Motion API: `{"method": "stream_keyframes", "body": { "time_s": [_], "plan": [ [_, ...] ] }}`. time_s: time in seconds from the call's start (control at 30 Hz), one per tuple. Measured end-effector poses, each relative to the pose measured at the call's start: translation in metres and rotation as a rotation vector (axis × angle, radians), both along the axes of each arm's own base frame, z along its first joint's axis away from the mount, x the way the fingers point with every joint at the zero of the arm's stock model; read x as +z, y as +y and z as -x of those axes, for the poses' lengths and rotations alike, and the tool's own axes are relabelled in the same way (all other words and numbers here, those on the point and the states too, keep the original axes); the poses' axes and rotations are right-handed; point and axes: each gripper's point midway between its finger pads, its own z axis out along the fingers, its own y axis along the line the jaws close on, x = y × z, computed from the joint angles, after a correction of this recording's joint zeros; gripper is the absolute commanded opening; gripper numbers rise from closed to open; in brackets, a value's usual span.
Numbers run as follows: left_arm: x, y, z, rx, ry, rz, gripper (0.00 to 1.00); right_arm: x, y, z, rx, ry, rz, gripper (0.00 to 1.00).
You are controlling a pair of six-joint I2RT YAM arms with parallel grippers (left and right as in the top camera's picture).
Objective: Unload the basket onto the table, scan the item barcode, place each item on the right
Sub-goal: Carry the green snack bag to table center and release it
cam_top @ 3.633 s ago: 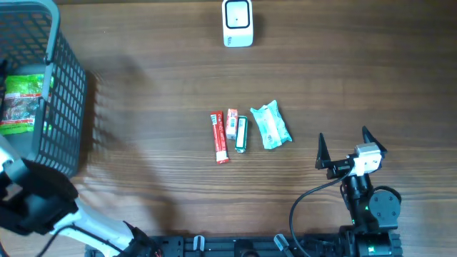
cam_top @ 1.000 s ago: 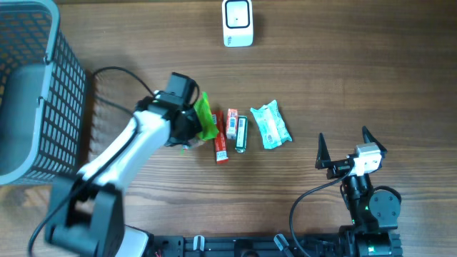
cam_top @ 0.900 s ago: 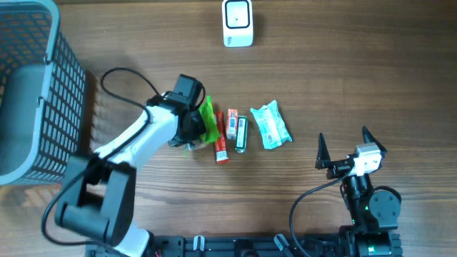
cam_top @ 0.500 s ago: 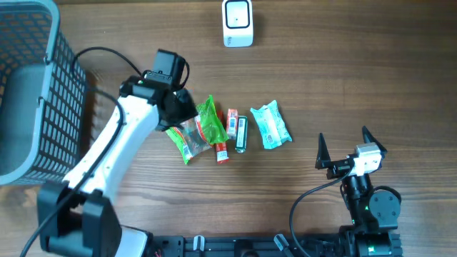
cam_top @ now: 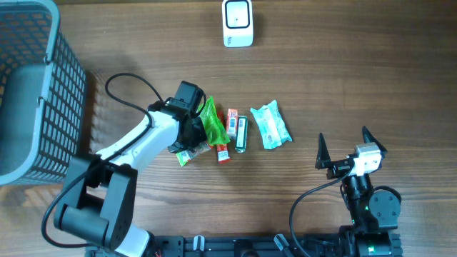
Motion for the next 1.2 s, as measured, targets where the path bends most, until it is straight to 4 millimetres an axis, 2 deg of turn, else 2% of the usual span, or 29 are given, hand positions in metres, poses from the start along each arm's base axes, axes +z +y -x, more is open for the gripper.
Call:
{"method": "stream_keyframes", "body": {
  "time_s": [0.23,0.4,0.5,0.6,0.8,0.93,1.2],
  "plan": [
    [0.004,0.000,-0.001,0.000,-0.008,0.003,0.04,0.000,0.000,0.000,0.000,0.000,0.000,1.00],
    [0.052,-0.009,-0.023,0.000,-0.167,0.065,0.04,0.000,0.000,0.000,0.000,0.000,0.000,1.00],
    [0.063,-0.012,-0.031,0.000,-0.217,0.085,0.04,0.000,0.000,0.000,0.000,0.000,0.000,1.00],
    [0.055,-0.016,-0.042,0.000,-0.236,0.092,0.04,0.000,0.000,0.000,0.000,0.000,0.000,1.00],
    [0.018,-0.021,-0.054,0.000,-0.215,0.083,0.04,0.000,0.000,0.000,0.000,0.000,0.000,1.00],
    [0.011,-0.018,-0.062,0.011,-0.236,0.058,0.04,0.000,0.000,0.000,0.000,0.000,0.000,1.00],
    [0.010,0.011,-0.065,0.126,-0.233,-0.018,0.04,0.000,0.000,0.000,0.000,0.000,0.000,1.00]
  ]
}}
